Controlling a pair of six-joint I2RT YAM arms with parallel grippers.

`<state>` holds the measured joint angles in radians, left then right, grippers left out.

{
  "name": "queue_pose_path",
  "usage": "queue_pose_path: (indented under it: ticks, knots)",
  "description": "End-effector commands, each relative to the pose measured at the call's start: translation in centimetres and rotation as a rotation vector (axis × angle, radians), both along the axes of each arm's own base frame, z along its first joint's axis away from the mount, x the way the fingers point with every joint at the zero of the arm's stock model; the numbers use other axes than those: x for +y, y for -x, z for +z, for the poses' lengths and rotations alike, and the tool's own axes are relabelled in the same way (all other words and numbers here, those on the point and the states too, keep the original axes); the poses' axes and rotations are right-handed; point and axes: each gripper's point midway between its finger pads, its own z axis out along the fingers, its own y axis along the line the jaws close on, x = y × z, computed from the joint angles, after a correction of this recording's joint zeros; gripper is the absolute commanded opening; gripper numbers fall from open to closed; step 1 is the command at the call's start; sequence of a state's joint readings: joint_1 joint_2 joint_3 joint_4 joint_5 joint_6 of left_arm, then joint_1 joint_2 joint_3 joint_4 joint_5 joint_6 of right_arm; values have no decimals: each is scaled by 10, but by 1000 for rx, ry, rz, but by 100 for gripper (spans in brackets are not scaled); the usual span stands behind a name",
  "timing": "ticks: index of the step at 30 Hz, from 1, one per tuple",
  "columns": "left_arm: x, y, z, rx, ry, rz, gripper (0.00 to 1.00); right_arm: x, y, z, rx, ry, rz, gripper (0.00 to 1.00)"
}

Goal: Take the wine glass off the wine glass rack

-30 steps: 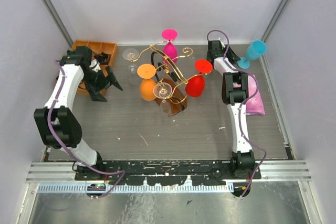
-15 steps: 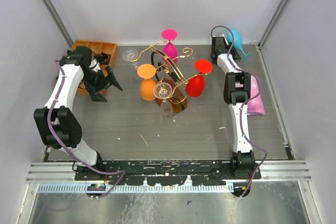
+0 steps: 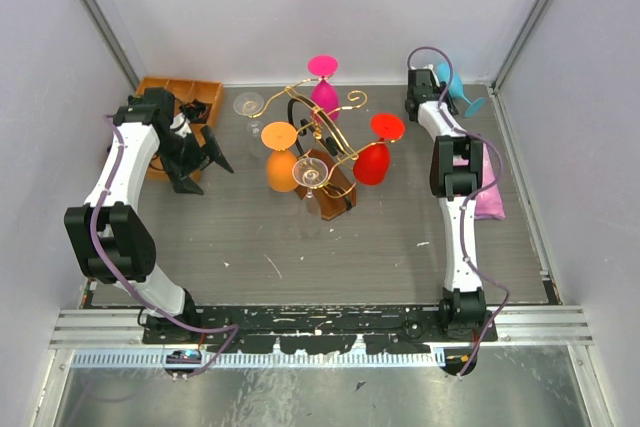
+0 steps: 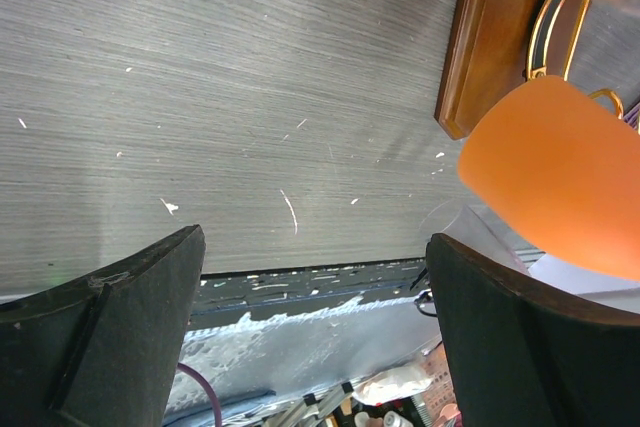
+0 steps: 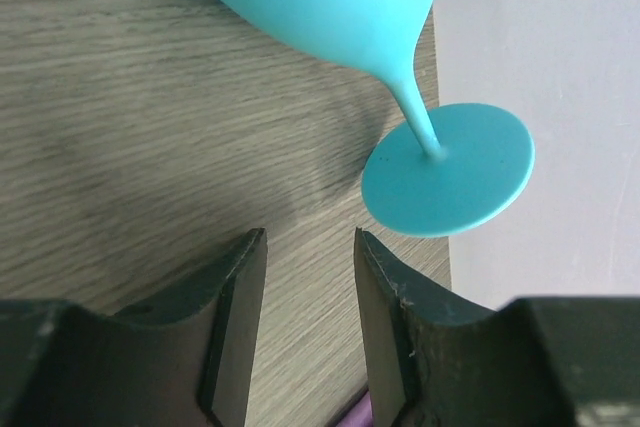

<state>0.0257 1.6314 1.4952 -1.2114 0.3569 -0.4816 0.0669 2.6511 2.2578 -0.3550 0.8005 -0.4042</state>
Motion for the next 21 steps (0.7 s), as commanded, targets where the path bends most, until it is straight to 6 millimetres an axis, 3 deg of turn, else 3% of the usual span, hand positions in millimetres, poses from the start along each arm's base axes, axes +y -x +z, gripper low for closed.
queue_pose_path:
  ticks: [1,4,7,17,21]
  knots:
    - [2,1,5,-10,-5,0,99,11,-10,46,-121,-110,51,47]
    - [2,2,2,0,-2,4,99,3,-22,63,-137,-79,69,50]
    - [2,3,-2,15,-3,6,99,-8,-27,61,-151,-102,74,52]
    - [8,6,-19,85,-37,11,99,-55,-38,25,-169,-157,32,53]
    - [9,4,-22,98,-42,28,99,-57,-48,10,-173,-294,95,54]
